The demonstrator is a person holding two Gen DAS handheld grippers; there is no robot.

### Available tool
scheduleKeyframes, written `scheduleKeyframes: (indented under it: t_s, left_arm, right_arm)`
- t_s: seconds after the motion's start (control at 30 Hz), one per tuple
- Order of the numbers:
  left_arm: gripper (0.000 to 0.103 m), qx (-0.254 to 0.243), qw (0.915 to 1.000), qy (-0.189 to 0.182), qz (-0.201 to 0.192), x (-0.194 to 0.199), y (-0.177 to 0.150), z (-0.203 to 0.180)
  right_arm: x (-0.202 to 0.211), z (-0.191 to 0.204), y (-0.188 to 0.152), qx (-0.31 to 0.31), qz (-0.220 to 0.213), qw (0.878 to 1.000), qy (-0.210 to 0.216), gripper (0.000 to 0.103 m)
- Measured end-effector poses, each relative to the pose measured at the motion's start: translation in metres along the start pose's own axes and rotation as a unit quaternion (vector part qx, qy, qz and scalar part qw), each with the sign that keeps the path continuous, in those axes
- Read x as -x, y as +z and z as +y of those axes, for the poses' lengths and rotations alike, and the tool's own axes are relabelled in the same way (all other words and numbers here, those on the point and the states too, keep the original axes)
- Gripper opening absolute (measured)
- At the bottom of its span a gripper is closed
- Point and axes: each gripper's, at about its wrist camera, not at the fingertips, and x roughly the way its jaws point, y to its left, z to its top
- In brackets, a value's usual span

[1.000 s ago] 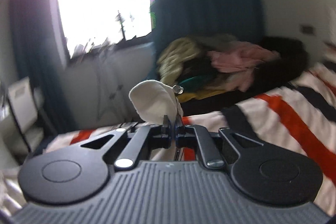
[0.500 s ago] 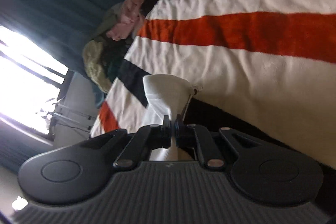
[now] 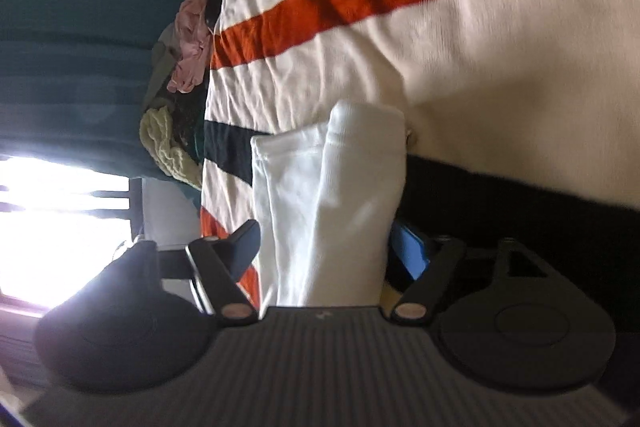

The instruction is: Fold clothes

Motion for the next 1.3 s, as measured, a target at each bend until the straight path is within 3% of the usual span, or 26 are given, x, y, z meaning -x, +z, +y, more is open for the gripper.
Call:
scheduleKeyframes:
  t_s: [0.27, 0.37, 0.43, 0.63, 0.8, 0.9, 0.97, 1.17, 1.3]
  left_arm:
    - [0.103, -0.005, 0.9999, 0.01, 0.0, -0.004, -0.004, -0.003]
    - [0.103, -0.006, 0.9999, 0.012, 0.001, -0.005, -0.005, -0.004]
    - [0.103, -0.007, 0.9999, 0.013, 0.0, -0.005, -0.006, -0.004]
    - [0.103, -0.003, 0.9999, 0.012, -0.002, -0.005, -0.007, -0.004]
    - [0.103, 0.004, 1.0, 0.008, -0.002, -0.006, -0.007, -0.002]
    - [0.103, 0.012, 0.9999, 0.002, -0.002, -0.004, -0.006, 0.001]
    - [0.103, 0.02, 0.9998, -0.004, -0.001, -0.003, -0.005, 0.004]
    - [0.103, 0.067, 0.9973, -0.027, 0.013, 0.009, 0.003, 0.021]
    - [0.103, 0.128, 0.9905, -0.035, 0.033, 0.029, 0.017, 0.05]
  right_arm:
    - [-0.022, 0.002, -0.005, 0.041, -0.021, 0.996, -0.077, 0.071]
    - [-0.028, 0.003, -0.005, 0.057, -0.04, 0.993, -0.096, 0.053]
    - [-0.03, 0.005, -0.004, 0.074, -0.058, 0.99, -0.106, 0.026]
    - [-0.037, 0.012, 0.004, 0.105, -0.069, 0.988, -0.087, 0.01]
    - [-0.017, 0.033, 0.012, 0.125, -0.124, 0.984, 0.014, 0.008]
    - [0.003, 0.044, 0.014, 0.163, -0.188, 0.968, 0.021, 0.008]
    - [0.008, 0.04, 0.019, 0.165, -0.204, 0.965, -0.006, 0.008]
    - [0.002, 0.003, 0.036, 0.1, -0.167, 0.973, -0.122, 0.008]
    - [0.003, 0.002, 0.032, 0.101, -0.16, 0.972, -0.141, 0.01]
